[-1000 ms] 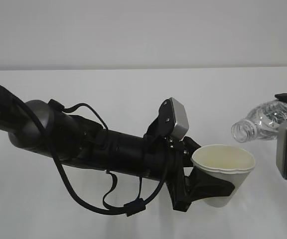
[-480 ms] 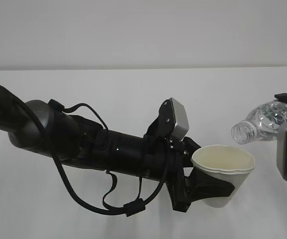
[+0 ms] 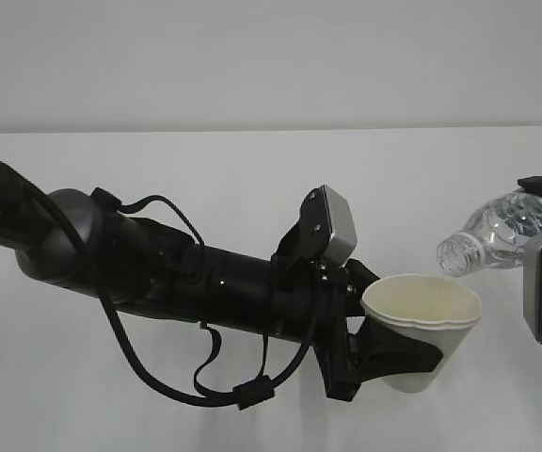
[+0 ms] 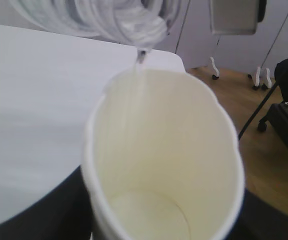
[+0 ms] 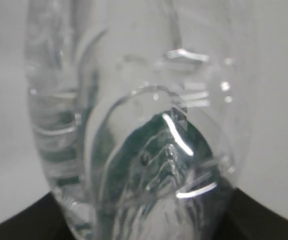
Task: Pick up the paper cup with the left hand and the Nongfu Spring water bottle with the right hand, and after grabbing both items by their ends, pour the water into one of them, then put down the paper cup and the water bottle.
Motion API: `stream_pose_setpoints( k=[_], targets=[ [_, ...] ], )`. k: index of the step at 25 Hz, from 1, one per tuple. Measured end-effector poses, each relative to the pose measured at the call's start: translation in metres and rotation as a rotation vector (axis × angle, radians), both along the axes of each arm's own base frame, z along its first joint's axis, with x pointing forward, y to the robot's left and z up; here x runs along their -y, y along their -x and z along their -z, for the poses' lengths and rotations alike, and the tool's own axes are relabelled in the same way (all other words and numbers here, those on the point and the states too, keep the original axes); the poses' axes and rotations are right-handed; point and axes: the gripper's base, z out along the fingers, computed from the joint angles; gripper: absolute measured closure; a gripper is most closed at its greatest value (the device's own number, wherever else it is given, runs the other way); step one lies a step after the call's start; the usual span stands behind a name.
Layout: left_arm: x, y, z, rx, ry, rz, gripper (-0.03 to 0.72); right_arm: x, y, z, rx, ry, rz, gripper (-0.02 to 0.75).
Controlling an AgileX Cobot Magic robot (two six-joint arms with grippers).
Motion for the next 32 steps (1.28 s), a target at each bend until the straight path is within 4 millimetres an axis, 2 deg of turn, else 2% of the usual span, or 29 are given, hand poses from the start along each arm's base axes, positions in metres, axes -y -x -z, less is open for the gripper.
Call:
stream_pose_setpoints(
  k=[32],
  targets=[
    [0.0000, -0.0001, 0.0001, 0.000, -0.001, -0.001, 0.259, -0.0010, -0.0001, -0.0006, 0.010, 0.015, -0.019, 0.335]
  ],
)
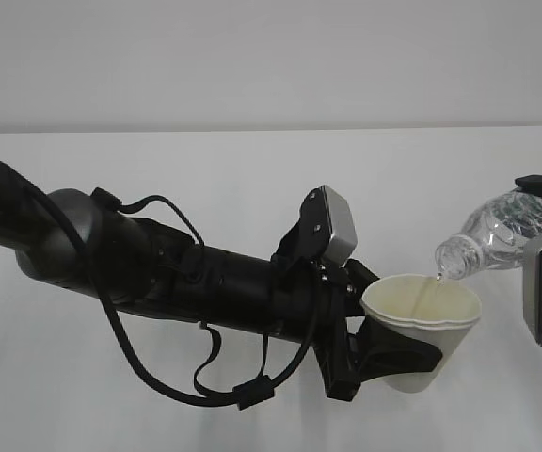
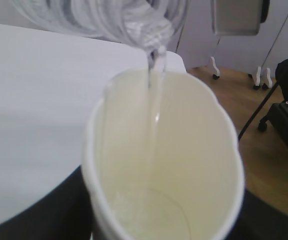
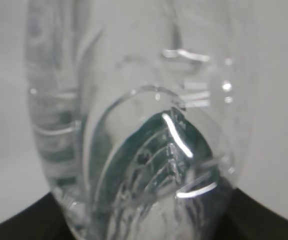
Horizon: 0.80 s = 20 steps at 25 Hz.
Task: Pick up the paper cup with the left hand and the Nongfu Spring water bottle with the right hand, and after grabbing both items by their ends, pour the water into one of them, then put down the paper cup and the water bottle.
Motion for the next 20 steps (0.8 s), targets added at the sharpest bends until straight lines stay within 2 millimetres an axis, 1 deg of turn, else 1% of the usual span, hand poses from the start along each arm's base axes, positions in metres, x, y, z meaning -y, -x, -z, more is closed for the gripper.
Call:
stream_pose_setpoints(
  k=[20],
  targets=[
    [0.0000, -0.0001, 0.0001, -0.001, -0.002, -0.001, 0.259, -0.0002, -0.0002, -0.0006, 0.007, 0.000, -0.002, 0.335]
  ],
)
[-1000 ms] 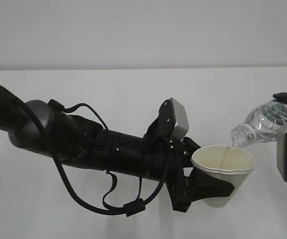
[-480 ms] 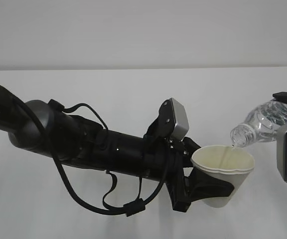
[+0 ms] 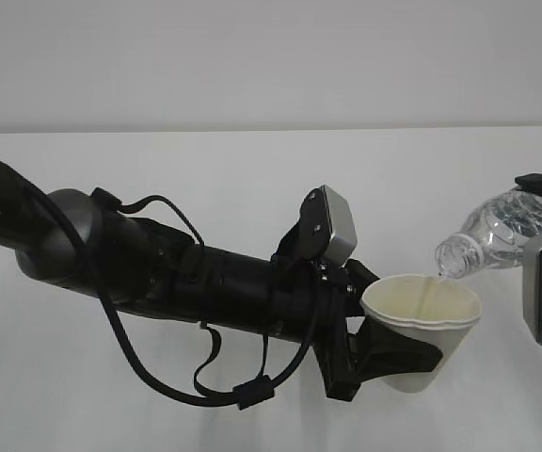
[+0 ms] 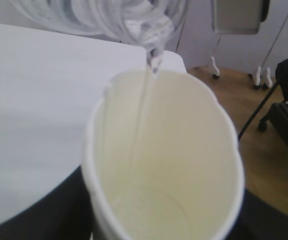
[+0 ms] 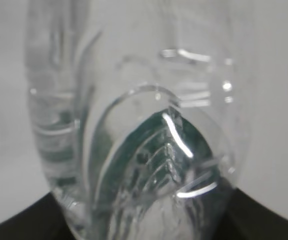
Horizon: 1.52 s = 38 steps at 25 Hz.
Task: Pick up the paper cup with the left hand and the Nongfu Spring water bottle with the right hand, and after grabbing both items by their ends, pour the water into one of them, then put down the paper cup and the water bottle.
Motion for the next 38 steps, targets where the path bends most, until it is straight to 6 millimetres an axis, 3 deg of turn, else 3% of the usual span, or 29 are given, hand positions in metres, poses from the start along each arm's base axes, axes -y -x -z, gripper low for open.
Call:
stream_pose_setpoints(
  k=[38],
  targets=[
    [-0.0001, -0.0002, 0.0002, 0.001, -0.003, -0.002, 0.259, -0.0006, 0.0002, 0.0001, 0.004, 0.023, -0.017, 0.335]
  ],
)
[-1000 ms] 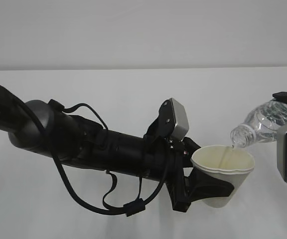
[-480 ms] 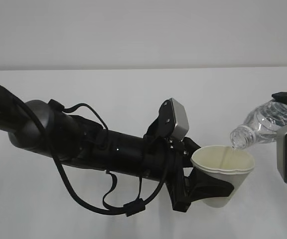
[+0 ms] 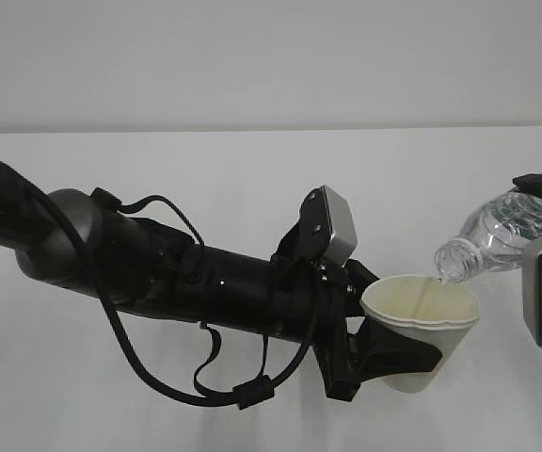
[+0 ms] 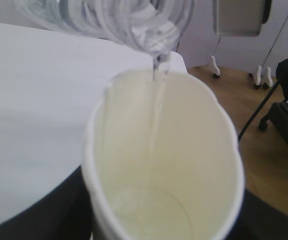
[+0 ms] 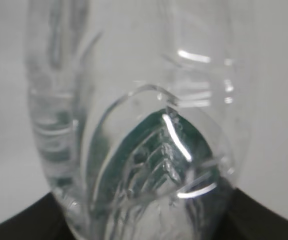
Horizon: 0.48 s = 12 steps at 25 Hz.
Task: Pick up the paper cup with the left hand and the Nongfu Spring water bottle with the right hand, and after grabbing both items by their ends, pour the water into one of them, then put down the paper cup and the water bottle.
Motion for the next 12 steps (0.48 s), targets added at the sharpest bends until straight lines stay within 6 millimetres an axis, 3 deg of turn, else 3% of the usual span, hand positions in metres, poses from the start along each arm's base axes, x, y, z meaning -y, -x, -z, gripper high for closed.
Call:
stream_pose_setpoints(
  k=[12],
  targets=[
    [0.0000, 0.0000, 0.0000, 0.000, 0.000, 0.000, 0.260, 0.0000, 0.0000, 0.0000, 0.000, 0.002, -0.001, 0.335]
  ],
)
